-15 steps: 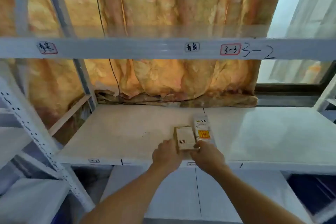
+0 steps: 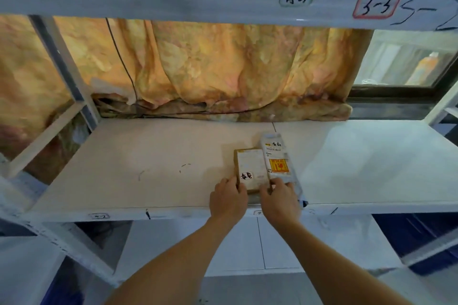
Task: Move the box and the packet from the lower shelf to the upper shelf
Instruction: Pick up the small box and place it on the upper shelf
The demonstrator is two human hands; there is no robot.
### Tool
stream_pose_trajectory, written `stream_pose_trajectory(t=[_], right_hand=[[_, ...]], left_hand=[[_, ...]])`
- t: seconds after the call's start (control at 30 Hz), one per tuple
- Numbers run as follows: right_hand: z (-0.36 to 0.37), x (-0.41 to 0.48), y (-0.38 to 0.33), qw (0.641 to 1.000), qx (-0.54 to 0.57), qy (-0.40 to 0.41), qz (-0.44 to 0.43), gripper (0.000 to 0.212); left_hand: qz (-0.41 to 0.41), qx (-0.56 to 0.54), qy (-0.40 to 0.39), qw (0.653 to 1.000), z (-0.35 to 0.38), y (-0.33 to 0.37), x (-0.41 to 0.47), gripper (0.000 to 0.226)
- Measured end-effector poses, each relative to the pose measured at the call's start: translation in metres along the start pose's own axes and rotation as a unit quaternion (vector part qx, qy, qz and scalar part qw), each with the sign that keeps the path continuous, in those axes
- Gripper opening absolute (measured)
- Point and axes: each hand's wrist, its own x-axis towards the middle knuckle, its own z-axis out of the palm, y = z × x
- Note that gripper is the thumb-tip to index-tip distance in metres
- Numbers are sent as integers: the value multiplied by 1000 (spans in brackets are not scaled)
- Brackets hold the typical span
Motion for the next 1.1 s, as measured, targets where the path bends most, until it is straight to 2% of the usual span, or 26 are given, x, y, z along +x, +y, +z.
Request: stream_pose_trajectory(t=[0.17,0.3,0.67,0.87,0.97,1.1], right_hand=[[-20,-15,-13,994,108,33,-9,21],[-52,-42,-26,986,157,36,-40,21],[-163,-175,-12,956,244,49,-158,14],[-209,-220,-16,942,253,68,-212,10],[-220,-228,-21,938,249,72,-232,9],[-227,-235,-42,929,274,83,-235,9]], left_hand=[[73,-41,42,996,-26,14,-20,41],[95,-42,85,991,-59,36,-49,50],[144,-41,171,974,-129,108,-211,39],[171,-61,227,957,-150,129,-260,36],[186,-56,244,950,-159,132,-266,43],[197,-37,261,944,-181,135,-263,66]])
